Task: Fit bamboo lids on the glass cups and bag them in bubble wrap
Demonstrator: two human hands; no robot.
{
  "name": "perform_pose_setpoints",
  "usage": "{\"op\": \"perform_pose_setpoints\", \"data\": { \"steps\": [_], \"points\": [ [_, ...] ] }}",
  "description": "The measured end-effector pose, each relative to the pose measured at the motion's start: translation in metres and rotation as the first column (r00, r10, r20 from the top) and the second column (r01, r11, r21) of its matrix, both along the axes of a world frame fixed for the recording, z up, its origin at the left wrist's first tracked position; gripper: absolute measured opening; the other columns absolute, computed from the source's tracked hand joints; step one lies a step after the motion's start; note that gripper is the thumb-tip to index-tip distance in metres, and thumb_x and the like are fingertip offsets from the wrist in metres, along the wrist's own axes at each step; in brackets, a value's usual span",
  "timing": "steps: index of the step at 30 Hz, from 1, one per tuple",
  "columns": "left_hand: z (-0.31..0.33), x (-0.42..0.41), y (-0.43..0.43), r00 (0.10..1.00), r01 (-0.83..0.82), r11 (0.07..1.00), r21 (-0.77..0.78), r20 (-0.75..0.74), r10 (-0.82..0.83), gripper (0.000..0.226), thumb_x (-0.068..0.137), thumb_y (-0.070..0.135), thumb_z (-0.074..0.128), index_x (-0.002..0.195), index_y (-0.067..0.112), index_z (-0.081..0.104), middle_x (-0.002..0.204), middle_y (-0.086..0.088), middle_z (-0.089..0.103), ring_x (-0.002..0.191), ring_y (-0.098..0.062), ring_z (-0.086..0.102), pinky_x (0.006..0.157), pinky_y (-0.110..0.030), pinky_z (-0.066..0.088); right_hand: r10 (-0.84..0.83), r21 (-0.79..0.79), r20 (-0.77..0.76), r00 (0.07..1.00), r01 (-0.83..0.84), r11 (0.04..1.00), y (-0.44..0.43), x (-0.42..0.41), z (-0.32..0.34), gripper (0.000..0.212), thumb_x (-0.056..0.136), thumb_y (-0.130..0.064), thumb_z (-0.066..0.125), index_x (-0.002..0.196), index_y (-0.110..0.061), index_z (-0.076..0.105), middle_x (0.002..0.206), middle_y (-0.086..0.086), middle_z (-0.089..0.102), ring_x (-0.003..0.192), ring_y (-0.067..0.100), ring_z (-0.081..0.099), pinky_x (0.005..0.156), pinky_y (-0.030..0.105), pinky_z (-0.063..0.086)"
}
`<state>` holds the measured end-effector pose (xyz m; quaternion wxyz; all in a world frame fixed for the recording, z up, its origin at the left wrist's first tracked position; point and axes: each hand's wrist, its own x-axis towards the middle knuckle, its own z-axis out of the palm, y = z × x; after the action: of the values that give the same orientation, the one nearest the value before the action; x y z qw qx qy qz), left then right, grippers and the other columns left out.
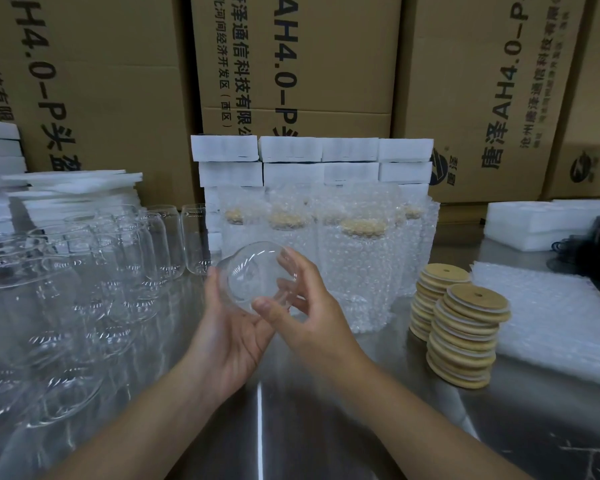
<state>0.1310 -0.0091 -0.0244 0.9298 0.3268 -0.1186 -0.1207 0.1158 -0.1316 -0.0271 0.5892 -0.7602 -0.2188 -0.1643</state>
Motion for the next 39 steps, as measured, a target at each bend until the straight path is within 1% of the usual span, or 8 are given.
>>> {"op": "perform_pose_setpoints", "data": {
  "steps": [3, 7, 13, 19, 23, 27, 32, 39],
  "points": [
    [-0.001, 0.002, 0.000, 0.999, 0.041, 0.999, 0.030, -0.011, -0.041, 0.078, 0.084, 0.064, 0.042, 0.143, 0.012, 0.043, 0.129, -0.022, 0.061, 0.111, -0.028, 0.066, 0.081, -0.033, 0.060, -0.011, 0.089, -0.028, 1.000, 0.013, 0.996, 0.001, 0.001, 0.003, 0.067, 0.054, -0.073, 0.065, 0.115, -0.057, 0.041, 0.125, -0.033, 0.047, 0.116, -0.006, 0.051, 0.090, 0.012, 0.045],
    [-0.004, 0.003, -0.003, 0.995, 0.089, 0.992, 0.093, -0.048, -0.085, 0.082, 0.083, 0.064, 0.042, 0.134, 0.000, 0.049, 0.126, -0.027, 0.061, 0.109, -0.030, 0.067, 0.077, -0.032, 0.059, -0.018, 0.182, -0.063, 0.998, 0.030, 0.983, 0.000, 0.004, 0.003, 0.074, 0.052, -0.064, 0.072, 0.118, -0.040, 0.049, 0.121, -0.020, 0.052, 0.112, 0.008, 0.057, 0.094, 0.042, 0.052],
    [-0.009, 0.005, -0.003, 0.999, 0.053, 0.991, 0.123, -0.011, -0.053, 0.081, 0.081, 0.062, 0.042, 0.136, 0.002, 0.046, 0.127, -0.028, 0.060, 0.120, -0.033, 0.059, 0.096, -0.041, 0.051, -0.035, 0.265, -0.102, 0.994, 0.061, 0.962, -0.003, 0.008, 0.005, 0.053, 0.062, -0.073, 0.070, 0.107, -0.048, 0.062, 0.117, -0.008, 0.062, 0.101, 0.032, 0.065, 0.091, 0.051, 0.052],
    [-0.014, 0.010, 0.001, 0.999, 0.026, 0.982, 0.186, -0.030, -0.021, 0.073, 0.095, 0.064, 0.027, 0.127, 0.005, 0.058, 0.124, -0.022, 0.064, 0.116, -0.030, 0.063, 0.089, -0.036, 0.056, -0.069, 0.157, -0.062, 0.996, 0.078, 0.985, -0.007, 0.009, 0.004, 0.052, 0.068, -0.071, 0.054, 0.112, -0.043, 0.063, 0.085, -0.008, 0.073, 0.076, 0.008, 0.070, 0.080, 0.026, 0.054],
    [-0.019, 0.015, 0.012, 0.995, -0.008, 0.979, 0.205, -0.091, 0.027, 0.070, 0.087, 0.065, 0.035, 0.115, 0.010, 0.069, 0.116, -0.022, 0.068, 0.097, -0.030, 0.071, 0.069, -0.033, 0.059, -0.106, -0.175, 0.014, 0.994, 0.107, 0.979, -0.013, -0.002, 0.007, 0.056, 0.077, -0.066, 0.053, 0.126, -0.039, 0.060, 0.116, -0.012, 0.067, 0.098, 0.001, 0.062, 0.090, 0.017, 0.046],
    [-0.014, 0.020, 0.020, 0.988, -0.132, 0.941, 0.311, -0.039, 0.151, 0.067, 0.069, 0.073, 0.053, 0.112, 0.022, 0.064, 0.099, -0.009, 0.075, 0.081, -0.023, 0.074, 0.055, -0.035, 0.057, -0.201, -0.386, 0.277, 0.940, 0.300, 0.872, -0.025, -0.018, 0.019, 0.027, 0.094, -0.046, 0.053, 0.112, -0.034, 0.070, 0.114, -0.015, 0.068, 0.105, 0.006, 0.060, 0.093, 0.025, 0.043],
    [-0.016, 0.025, 0.014, 0.969, -0.231, 0.885, 0.404, 0.019, 0.245, 0.066, 0.065, 0.048, 0.062, 0.122, 0.017, 0.055, 0.085, -0.009, 0.075, 0.069, -0.024, 0.073, 0.057, -0.040, 0.058, -0.516, -0.529, 0.318, 0.796, 0.600, 0.600, -0.072, -0.044, 0.042, 0.046, 0.088, -0.057, 0.049, 0.128, -0.036, 0.057, 0.133, -0.012, 0.055, 0.125, 0.012, 0.040, 0.101, 0.027, 0.029],
    [-0.016, 0.016, 0.005, 0.892, -0.451, 0.754, 0.477, 0.261, 0.368, 0.069, 0.055, 0.034, 0.082, 0.117, 0.028, 0.052, 0.090, -0.001, 0.072, 0.071, -0.014, 0.070, 0.056, -0.035, 0.056, -0.888, -0.815, 0.041, 0.458, 0.529, 0.235, -0.139, -0.057, 0.061, 0.051, 0.090, -0.051, 0.040, 0.133, -0.024, 0.046, 0.138, 0.004, 0.046, 0.126, 0.030, 0.037, 0.098, 0.042, 0.030]
  ]
}}
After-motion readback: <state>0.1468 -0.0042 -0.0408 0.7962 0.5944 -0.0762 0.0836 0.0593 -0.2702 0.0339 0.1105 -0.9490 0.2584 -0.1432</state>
